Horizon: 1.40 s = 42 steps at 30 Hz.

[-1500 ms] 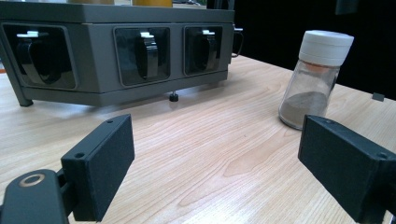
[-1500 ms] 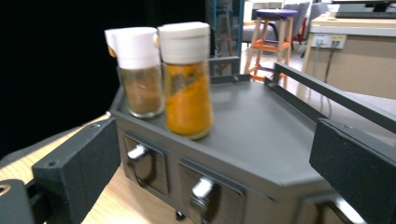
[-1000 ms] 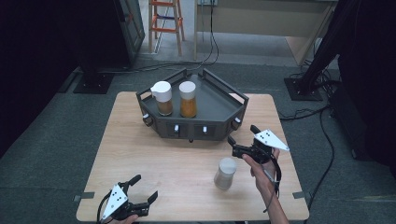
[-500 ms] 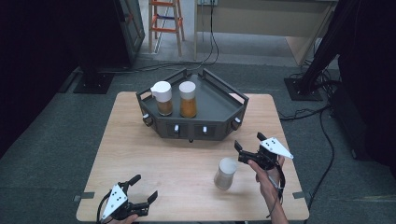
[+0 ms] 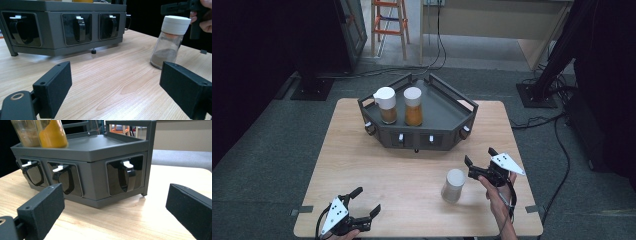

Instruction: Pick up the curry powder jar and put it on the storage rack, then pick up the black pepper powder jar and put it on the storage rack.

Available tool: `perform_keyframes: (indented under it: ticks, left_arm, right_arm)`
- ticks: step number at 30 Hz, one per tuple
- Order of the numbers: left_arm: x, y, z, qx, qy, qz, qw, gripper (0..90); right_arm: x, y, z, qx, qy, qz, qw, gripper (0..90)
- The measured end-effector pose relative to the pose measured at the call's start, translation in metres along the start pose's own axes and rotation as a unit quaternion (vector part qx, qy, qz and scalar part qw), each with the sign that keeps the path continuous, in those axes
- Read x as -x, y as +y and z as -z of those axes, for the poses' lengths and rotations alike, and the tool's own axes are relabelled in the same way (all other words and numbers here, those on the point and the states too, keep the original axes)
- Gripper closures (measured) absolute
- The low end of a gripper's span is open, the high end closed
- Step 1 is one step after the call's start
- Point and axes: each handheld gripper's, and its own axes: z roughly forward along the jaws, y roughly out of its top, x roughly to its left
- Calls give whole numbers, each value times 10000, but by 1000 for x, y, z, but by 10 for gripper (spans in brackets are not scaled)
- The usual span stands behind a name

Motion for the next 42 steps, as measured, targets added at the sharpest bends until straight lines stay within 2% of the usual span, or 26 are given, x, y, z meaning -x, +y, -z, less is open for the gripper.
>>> perform_keyframes:
  ticks: [11, 21, 42]
  left_arm:
    - [0, -1, -1, -23, 17, 30, 10000, 106]
    - [-2, 0, -2, -33, 5, 26, 10000, 106]
    - [-2, -1, -1, 2, -7, 37, 10000, 106]
  right_arm:
    - [2, -14, -2, 55, -2, -103, 9999, 19]
    - [6, -21, -4, -20, -123, -96, 9999, 18]
    - [7, -25, -3, -50, -122, -142, 9998, 19]
